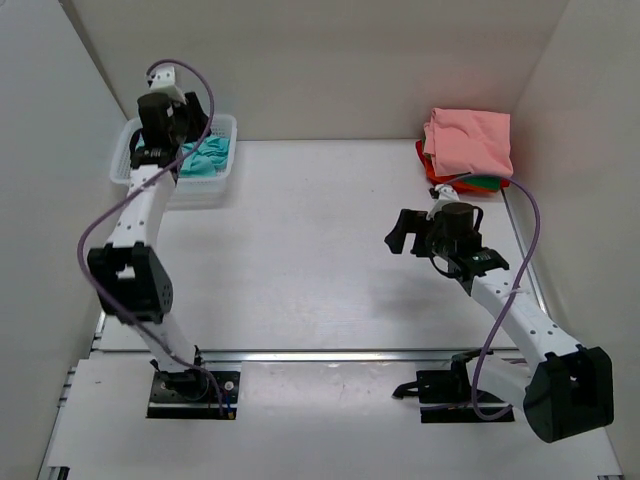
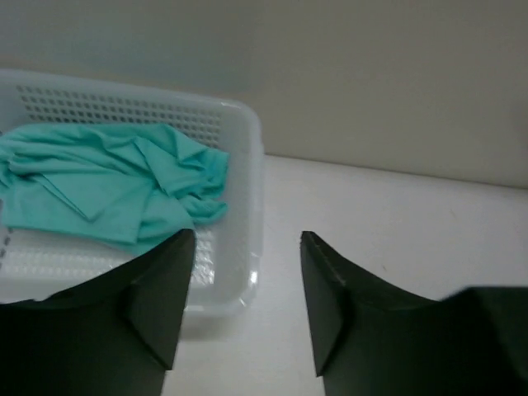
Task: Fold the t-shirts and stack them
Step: Grab crumpled tshirt from bin with the left arm
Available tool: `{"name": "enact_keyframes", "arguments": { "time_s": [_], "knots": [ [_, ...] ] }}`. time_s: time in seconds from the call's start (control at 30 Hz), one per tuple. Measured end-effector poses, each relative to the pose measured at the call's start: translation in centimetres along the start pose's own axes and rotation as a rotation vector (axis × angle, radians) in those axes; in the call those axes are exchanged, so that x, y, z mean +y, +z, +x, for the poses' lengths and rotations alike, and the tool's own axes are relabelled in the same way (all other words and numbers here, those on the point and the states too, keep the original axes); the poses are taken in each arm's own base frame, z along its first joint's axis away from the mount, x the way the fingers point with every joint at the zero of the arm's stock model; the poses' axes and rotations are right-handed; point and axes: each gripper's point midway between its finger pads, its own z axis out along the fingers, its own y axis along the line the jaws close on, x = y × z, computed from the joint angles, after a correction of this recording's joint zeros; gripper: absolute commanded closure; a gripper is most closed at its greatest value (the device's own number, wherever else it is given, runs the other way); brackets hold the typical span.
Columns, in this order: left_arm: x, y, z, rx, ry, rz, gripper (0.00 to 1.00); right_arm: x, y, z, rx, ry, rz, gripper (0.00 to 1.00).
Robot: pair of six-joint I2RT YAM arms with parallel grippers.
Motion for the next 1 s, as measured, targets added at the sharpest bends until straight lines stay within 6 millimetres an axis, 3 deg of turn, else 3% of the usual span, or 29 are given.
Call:
{"name": "enact_keyframes", "arguments": {
  "time_s": [0.1,0.2,0.3,0.4,0.5,0.6,0.63,0.8,0.9,1.0],
  "knots": [
    [2.7,5.6,-0.8,-0.001,-0.003,-0.078,0.24,-0.2,-0.1,-0.4,-0.011,-0.004,-0.003,0.01],
    [5.5,9.7,1.5,0.044,-0.01,-0.138,0.22,0.3,-0.2,-0.7,-0.019,-0.012,-0.022,0.0],
    [8.1,13.1,5.8,0.128,-0.026,-0.194,0.17,0.7,-0.5,-1.0,-0.034,-0.016,-0.041,0.01],
    [10.3,15.5,11.6,0.237,-0.061,-0.24,0.16,1.0,-0.6,-1.6,-0.052,-0.02,-0.053,0.01],
    [12.1,16.4,17.5,0.355,-0.104,-0.289,0.16,1.2,-0.7,-1.9,-0.059,-0.022,-0.058,0.01],
    [13.5,17.3,21.5,0.432,-0.153,-0.322,0.23,1.3,-0.7,-2.2,-0.064,-0.023,-0.062,0.01],
    [14.0,18.9,20.4,0.394,-0.188,-0.321,0.99,1.4,-0.7,-2.2,-0.062,-0.023,-0.066,0.01],
    [12.9,19.4,16.7,0.326,-0.249,-0.258,1.0,1.3,-0.7,-2.3,-0.065,-0.017,-0.066,0.01],
    [12.1,18.7,14.6,0.304,-0.253,-0.253,1.0,1.7,-0.7,-2.2,-0.064,-0.015,-0.074,0.01],
    [8.8,17.0,10.0,0.25,-0.233,-0.21,1.0,2.1,-0.5,-1.7,-0.058,-0.007,-0.09,0.01]
  ]
}}
